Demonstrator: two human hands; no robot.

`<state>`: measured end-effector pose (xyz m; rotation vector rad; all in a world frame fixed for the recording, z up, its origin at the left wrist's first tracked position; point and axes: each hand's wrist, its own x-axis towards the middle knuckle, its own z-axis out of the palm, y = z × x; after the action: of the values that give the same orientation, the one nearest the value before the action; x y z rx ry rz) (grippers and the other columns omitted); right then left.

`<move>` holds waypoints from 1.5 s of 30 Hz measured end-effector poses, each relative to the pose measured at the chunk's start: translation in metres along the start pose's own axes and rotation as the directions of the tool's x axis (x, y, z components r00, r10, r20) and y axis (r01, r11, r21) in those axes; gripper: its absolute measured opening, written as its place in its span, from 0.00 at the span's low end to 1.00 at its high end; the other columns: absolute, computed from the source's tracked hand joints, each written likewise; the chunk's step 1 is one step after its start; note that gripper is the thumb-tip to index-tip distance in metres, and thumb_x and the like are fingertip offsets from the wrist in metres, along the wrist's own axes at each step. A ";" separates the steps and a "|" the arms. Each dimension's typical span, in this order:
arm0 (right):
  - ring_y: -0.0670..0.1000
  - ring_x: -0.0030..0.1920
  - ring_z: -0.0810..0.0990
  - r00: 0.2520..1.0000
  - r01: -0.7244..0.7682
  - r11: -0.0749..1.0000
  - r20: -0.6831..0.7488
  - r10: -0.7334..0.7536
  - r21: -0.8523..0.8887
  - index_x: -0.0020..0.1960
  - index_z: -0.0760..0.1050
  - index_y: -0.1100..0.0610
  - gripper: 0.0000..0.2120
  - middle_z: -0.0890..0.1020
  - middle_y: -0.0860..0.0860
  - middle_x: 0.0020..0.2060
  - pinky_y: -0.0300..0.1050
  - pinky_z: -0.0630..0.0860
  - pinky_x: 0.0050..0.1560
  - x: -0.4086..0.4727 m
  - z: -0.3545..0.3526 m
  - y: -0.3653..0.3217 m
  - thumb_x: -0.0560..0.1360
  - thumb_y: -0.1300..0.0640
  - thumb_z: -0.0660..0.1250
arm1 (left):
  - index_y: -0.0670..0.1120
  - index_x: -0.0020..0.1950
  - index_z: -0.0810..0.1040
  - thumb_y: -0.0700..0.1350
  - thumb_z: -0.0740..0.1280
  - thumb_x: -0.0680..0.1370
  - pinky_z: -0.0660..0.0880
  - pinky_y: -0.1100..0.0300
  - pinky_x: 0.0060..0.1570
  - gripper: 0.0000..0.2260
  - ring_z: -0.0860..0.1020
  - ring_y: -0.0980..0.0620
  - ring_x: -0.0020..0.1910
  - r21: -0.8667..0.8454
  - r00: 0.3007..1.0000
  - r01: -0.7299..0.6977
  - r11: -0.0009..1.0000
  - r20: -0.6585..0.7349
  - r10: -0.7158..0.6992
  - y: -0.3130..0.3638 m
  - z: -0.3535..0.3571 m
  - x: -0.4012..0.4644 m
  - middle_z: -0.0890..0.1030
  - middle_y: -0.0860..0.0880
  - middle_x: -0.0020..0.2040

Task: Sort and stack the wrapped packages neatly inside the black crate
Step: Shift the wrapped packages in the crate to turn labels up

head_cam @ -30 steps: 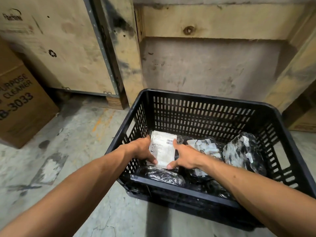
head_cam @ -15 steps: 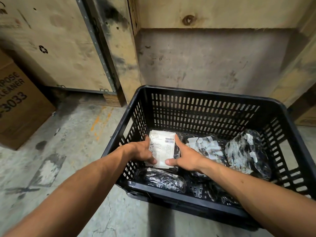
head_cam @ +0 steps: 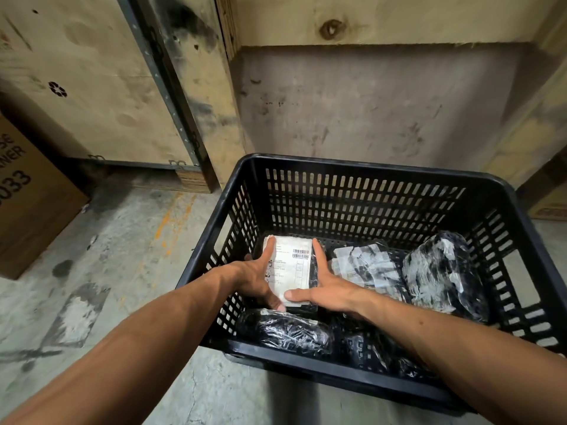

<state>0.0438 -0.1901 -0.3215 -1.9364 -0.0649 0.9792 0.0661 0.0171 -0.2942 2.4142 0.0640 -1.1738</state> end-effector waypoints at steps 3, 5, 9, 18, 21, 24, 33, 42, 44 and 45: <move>0.53 0.79 0.61 0.999 0.018 0.999 -0.039 -0.016 0.048 0.74 0.22 0.33 0.64 0.63 0.45 0.80 0.54 0.55 0.76 0.002 0.002 0.006 0.72 0.46 0.78 | 0.60 0.74 0.22 0.50 0.85 0.63 0.59 0.44 0.76 0.71 0.64 0.39 0.75 -0.084 0.999 -0.040 0.996 0.007 0.040 0.001 -0.001 0.001 0.60 0.40 0.80; 0.49 0.77 0.62 0.997 0.032 0.997 -0.069 -0.027 0.073 0.75 0.25 0.32 0.64 0.63 0.42 0.79 0.53 0.56 0.76 0.003 0.002 0.009 0.71 0.46 0.79 | 0.58 0.75 0.23 0.45 0.84 0.64 0.63 0.51 0.72 0.70 0.68 0.41 0.73 -0.152 0.997 -0.077 0.985 0.001 0.078 0.001 0.001 0.003 0.67 0.43 0.77; 0.41 0.68 0.63 0.995 0.050 0.996 -0.094 -0.043 0.076 0.76 0.27 0.32 0.63 0.67 0.41 0.77 0.50 0.57 0.74 0.009 -0.005 0.009 0.70 0.48 0.79 | 0.57 0.78 0.29 0.33 0.82 0.63 0.67 0.53 0.68 0.69 0.69 0.42 0.72 -0.303 0.994 -0.110 0.947 -0.034 0.105 0.003 0.001 0.009 0.71 0.45 0.74; 0.42 0.62 0.71 0.985 0.102 0.994 -0.145 -0.097 0.030 0.79 0.32 0.35 0.63 0.71 0.40 0.74 0.39 0.64 0.63 0.044 -0.036 -0.005 0.69 0.51 0.81 | 0.54 0.79 0.30 0.29 0.79 0.66 0.68 0.62 0.61 0.65 0.73 0.52 0.60 -0.398 0.982 -0.184 0.899 -0.110 0.153 0.014 -0.019 0.029 0.72 0.46 0.72; 0.52 0.73 0.68 0.980 0.143 0.989 -0.141 -0.138 0.026 0.80 0.41 0.32 0.57 0.64 0.47 0.79 0.55 0.62 0.75 0.053 -0.037 -0.008 0.69 0.48 0.80 | 0.55 0.81 0.32 0.30 0.78 0.65 0.72 0.63 0.54 0.64 0.76 0.52 0.54 -0.390 0.977 -0.201 0.899 -0.145 0.156 0.014 -0.030 0.036 0.74 0.44 0.70; 0.50 0.69 0.71 0.976 0.172 0.984 -0.145 -0.164 0.051 0.80 0.49 0.33 0.55 0.69 0.44 0.73 0.47 0.69 0.67 0.058 -0.038 0.001 0.66 0.46 0.82 | 0.59 0.80 0.35 0.25 0.76 0.63 0.79 0.59 0.34 0.64 0.80 0.49 0.41 -0.423 0.980 -0.194 0.885 -0.122 0.157 0.014 -0.033 0.040 0.79 0.39 0.57; 0.47 0.66 0.73 0.969 0.181 0.977 -0.193 -0.157 0.116 0.79 0.57 0.33 0.53 0.74 0.39 0.65 0.40 0.69 0.61 0.060 -0.041 0.001 0.64 0.48 0.85 | 0.56 0.81 0.37 0.25 0.77 0.63 0.71 0.64 0.42 0.64 0.72 0.49 0.62 -0.456 0.982 -0.175 0.872 -0.151 0.118 0.013 -0.030 0.040 0.72 0.45 0.72; 0.49 0.74 0.66 0.970 0.174 0.981 -0.188 -0.157 0.079 0.80 0.54 0.32 0.53 0.66 0.45 0.78 0.45 0.63 0.68 0.054 -0.040 -0.005 0.66 0.46 0.83 | 0.55 0.80 0.32 0.29 0.78 0.66 0.60 0.51 0.72 0.64 0.65 0.43 0.74 -0.358 0.989 -0.115 0.927 -0.126 0.074 0.017 -0.031 0.038 0.65 0.44 0.78; 0.49 0.74 0.65 0.977 0.156 0.988 -0.145 -0.155 -0.002 0.82 0.49 0.36 0.55 0.63 0.46 0.79 0.44 0.62 0.67 0.046 -0.042 -0.012 0.67 0.45 0.82 | 0.54 0.81 0.35 0.32 0.79 0.66 0.59 0.49 0.76 0.63 0.66 0.42 0.74 -0.316 0.991 -0.088 0.945 -0.128 0.050 0.022 -0.033 0.029 0.66 0.43 0.78; 0.51 0.74 0.67 0.982 0.139 0.989 -0.126 -0.144 -0.049 0.83 0.46 0.38 0.56 0.64 0.45 0.79 0.44 0.64 0.66 0.042 -0.044 -0.016 0.68 0.44 0.81 | 0.53 0.82 0.38 0.35 0.81 0.66 0.59 0.48 0.76 0.61 0.67 0.42 0.73 -0.271 0.988 -0.067 0.960 -0.151 0.027 0.025 -0.032 0.024 0.67 0.43 0.77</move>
<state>0.1060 -0.1953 -0.3237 -1.9982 -0.1470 0.7624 0.1109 0.0049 -0.2858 2.2366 0.2009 -0.8992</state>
